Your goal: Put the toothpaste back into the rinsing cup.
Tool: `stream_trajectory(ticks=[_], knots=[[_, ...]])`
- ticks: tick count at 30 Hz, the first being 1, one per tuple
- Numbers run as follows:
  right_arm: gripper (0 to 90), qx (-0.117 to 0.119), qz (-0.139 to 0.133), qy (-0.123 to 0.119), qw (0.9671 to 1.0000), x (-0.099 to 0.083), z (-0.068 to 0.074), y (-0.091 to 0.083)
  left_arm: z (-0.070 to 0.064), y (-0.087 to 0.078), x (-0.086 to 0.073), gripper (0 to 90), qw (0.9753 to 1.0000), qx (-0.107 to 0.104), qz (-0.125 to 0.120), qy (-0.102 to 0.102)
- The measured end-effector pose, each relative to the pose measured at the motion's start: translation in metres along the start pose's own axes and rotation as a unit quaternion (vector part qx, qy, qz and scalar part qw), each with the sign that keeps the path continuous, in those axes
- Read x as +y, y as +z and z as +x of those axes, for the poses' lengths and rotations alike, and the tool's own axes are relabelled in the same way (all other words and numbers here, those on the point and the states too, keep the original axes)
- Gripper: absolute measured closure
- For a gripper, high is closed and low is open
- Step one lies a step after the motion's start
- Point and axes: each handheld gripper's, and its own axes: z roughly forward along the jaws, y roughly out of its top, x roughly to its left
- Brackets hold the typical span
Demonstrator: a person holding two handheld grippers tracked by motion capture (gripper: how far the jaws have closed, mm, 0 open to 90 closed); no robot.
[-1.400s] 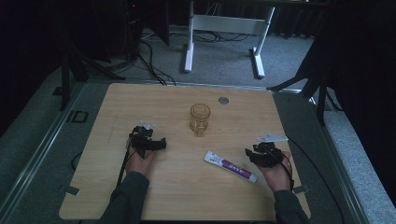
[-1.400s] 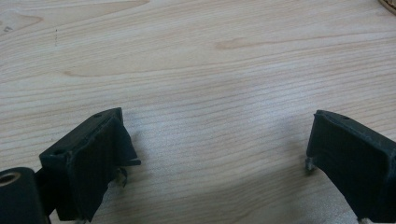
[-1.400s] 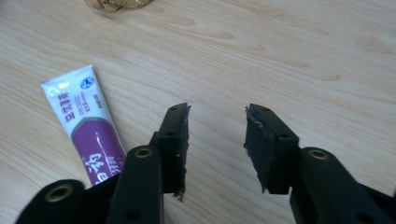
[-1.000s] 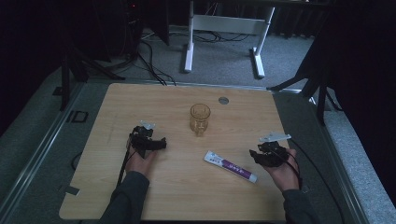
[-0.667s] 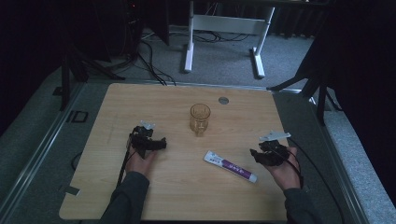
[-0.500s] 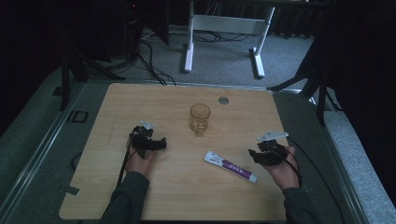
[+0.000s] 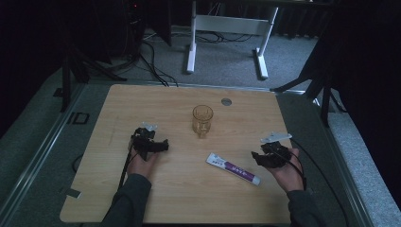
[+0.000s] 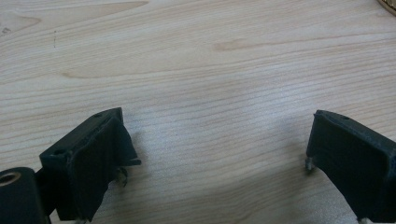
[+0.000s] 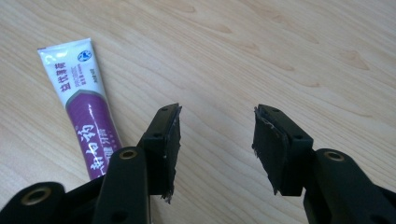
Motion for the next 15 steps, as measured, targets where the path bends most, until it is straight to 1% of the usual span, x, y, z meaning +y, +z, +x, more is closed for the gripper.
stream_trajectory(ticks=[4, 9, 15], knots=[[50.9, 0.005, 0.012, -0.012, 0.9998, 0.002, 0.002, 0.001, 0.000, 0.000, 0.000, 4.8, 1.0000, 0.000, 0.000, 0.000], [50.9, 0.010, 0.019, -0.021, 0.9996, 0.005, 0.004, 0.000, 0.000, 0.000, 0.000, 4.8, 1.0000, 0.000, 0.000, 0.000], [50.9, 0.016, 0.027, -0.039, 0.9988, 0.013, 0.009, 0.000, 0.000, 0.000, 0.000, 4.8, 1.0000, 0.000, 0.000, 0.000]])
